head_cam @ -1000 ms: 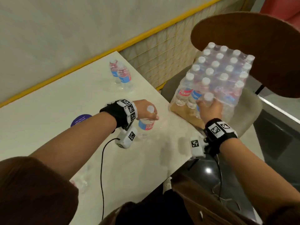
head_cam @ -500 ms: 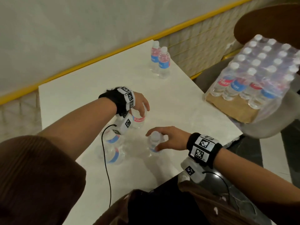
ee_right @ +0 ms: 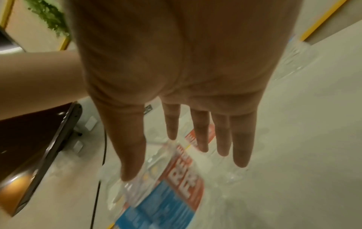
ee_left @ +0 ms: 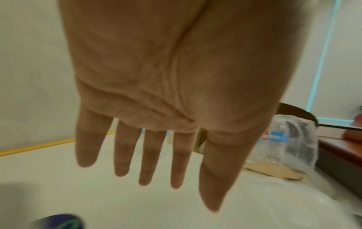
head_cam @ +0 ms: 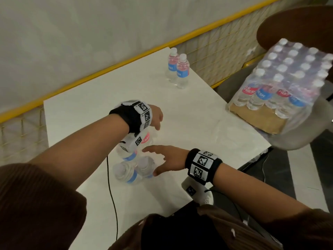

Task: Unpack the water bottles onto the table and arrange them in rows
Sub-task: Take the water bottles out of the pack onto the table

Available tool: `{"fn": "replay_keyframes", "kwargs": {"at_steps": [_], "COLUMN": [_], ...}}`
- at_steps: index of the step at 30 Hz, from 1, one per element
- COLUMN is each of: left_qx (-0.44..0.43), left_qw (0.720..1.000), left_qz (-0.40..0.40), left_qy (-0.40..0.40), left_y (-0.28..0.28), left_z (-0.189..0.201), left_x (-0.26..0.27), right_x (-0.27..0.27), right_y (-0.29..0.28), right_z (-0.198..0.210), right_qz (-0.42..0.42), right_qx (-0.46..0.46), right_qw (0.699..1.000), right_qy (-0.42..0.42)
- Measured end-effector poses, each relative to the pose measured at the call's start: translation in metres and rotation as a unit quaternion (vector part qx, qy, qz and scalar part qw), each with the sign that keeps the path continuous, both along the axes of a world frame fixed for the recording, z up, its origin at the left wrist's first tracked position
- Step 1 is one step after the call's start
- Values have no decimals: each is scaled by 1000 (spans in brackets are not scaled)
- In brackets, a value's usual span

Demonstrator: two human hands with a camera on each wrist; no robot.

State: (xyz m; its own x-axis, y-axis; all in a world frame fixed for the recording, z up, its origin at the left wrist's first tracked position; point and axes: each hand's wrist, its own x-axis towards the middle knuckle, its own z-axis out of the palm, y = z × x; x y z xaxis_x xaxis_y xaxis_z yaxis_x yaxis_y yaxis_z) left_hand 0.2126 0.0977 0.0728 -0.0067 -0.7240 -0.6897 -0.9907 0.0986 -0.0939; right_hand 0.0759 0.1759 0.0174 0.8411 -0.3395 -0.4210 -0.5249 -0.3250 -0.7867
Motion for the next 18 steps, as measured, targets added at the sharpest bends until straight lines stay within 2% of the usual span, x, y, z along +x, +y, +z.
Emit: {"fn": "replay_keyframes", "kwargs": {"at_steps": [5, 9, 11, 15, 17, 18], "left_qx": [-64, -119, -141, -154, -153, -155], "left_qw": [990, 975, 966, 958, 957, 956], "left_qz": [-30, -41, -34, -29, -15, -8], "left_qy": [126, 183, 212, 239, 245, 248], "left_y": [-35, -69, -84, -117, -130, -135], "left_z": [-10, -26, -29, -32, -31, -30], "left_x": [-76, -149, -178, -216, -228, -233], "right_x": [-69, -146, -180, -231, -249, -254], "right_y": [-47, -93, -116, -159, -180, -190], "right_z": [-17, -27, -25, -9, -2, 1], "right_qz": [-149, -296, -388, -564, -627, -636], "right_qx": [13, -10, -34, -61, -47, -34], "right_qw": [988, 952, 918, 823, 778, 771], "right_qy": [46, 82, 79, 31, -9, -5]}}
